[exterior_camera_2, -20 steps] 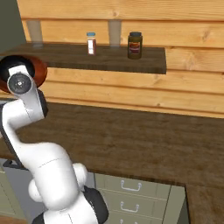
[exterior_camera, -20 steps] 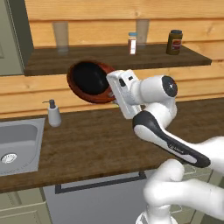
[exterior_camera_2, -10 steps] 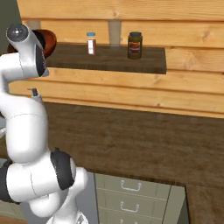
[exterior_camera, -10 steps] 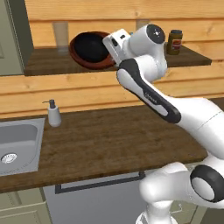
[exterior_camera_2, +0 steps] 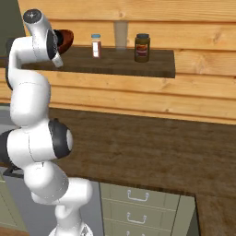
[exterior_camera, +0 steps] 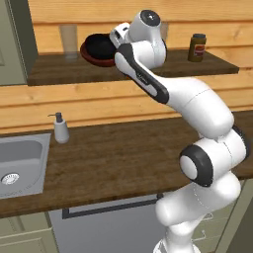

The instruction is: Pick up the bowls on the counter and stack them on top of one another in the open cabinet. Place the smaller bowl on top of the larger bowl.

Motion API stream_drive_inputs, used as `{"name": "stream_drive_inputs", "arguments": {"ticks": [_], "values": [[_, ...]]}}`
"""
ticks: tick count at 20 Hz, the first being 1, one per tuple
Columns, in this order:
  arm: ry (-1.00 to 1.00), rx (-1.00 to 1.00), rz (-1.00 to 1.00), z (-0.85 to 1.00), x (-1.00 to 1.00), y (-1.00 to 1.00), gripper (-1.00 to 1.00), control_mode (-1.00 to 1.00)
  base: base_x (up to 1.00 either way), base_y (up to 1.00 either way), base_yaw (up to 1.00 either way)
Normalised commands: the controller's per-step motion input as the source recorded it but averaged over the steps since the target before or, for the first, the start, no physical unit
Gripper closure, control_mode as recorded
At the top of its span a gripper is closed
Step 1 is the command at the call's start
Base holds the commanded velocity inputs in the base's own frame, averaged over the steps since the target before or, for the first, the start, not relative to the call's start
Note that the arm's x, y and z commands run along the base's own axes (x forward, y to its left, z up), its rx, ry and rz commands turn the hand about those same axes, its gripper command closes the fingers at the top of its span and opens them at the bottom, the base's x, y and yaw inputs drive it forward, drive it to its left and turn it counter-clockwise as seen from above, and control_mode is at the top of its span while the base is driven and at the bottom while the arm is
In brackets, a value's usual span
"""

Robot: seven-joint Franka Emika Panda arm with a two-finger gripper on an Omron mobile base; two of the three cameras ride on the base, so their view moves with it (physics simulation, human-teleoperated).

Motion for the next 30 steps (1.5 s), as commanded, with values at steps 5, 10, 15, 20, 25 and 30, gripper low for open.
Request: {"name": "stream_drive_inputs", "arguments": {"ticks": [5,10,15,20,25,30], "values": [[0.05,0.00,-0.10,-0.35,1.00,0.00,1.00,-1.00,0.00,0.00,0.00],[0.01,-0.01,-0.09,-0.06,0.96,0.00,-1.00,-1.00,0.00,0.00,0.00],[-0.15,0.00,0.00,0.35,-0.48,-0.02,-1.00,-1.00,0.00,0.00,0.00],[-0.15,0.00,0.01,-0.32,-1.00,0.00,-1.00,-1.00,0.00,0.00,0.00],[-0.04,-0.07,0.06,-0.88,-1.00,0.13,-1.00,-1.00,0.00,0.00,0.00],[0.01,-0.16,0.18,-0.95,-1.00,0.17,-1.00,-1.00,0.00,0.00,0.00]]}}
